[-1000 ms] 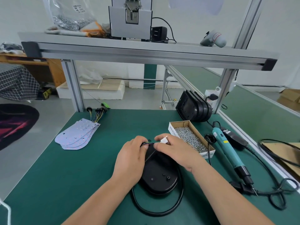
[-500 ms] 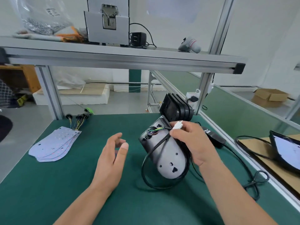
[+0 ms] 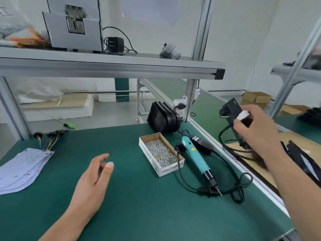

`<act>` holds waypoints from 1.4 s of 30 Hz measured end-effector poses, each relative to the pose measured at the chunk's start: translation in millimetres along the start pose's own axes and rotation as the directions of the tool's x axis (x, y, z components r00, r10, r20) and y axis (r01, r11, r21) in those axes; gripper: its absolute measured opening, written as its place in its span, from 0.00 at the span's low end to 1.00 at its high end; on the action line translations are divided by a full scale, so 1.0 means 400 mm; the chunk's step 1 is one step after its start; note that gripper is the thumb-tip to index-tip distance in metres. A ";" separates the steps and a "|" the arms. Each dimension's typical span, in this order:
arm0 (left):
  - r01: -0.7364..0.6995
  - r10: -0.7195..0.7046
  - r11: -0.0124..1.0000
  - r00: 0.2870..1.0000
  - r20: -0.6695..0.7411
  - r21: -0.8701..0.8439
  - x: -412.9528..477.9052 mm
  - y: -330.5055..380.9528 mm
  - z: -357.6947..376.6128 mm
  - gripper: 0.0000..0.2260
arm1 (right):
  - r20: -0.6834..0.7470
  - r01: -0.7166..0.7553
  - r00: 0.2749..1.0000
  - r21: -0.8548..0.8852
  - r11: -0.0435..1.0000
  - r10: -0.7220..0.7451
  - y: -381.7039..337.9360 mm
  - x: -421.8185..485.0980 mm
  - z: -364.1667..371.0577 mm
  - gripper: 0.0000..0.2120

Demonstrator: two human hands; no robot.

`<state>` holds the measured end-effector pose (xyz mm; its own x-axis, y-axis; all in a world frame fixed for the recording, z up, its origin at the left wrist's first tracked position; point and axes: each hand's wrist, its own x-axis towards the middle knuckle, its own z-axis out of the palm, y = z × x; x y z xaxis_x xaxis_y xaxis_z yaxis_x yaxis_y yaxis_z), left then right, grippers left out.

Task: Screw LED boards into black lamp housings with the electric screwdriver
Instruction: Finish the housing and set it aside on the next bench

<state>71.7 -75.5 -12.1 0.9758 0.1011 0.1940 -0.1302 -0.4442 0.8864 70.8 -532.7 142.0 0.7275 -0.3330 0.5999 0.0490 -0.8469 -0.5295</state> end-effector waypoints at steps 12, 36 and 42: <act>0.042 -0.041 0.999 0.998 0.052 -0.029 -0.011 0.025 -0.002 0.24 | -0.081 0.059 0.987 -0.620 0.782 -0.139 0.322 0.050 -0.039 0.18; 0.048 -0.046 0.998 0.998 0.047 -0.051 -0.009 0.021 -0.004 0.18 | 0.079 -0.023 0.990 -0.715 0.699 0.113 0.295 0.012 0.006 0.27; 0.049 -0.046 0.996 0.998 0.044 -0.074 -0.005 0.013 -0.002 0.23 | 0.253 0.298 0.944 -0.374 0.878 -0.213 0.036 0.000 0.200 0.15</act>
<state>69.0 -77.4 -7.5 0.9875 0.0823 0.1346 -0.0950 -0.3715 0.9235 126.3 -511.9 86.4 0.8494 -0.0292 0.5269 0.0038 -0.9981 -0.0615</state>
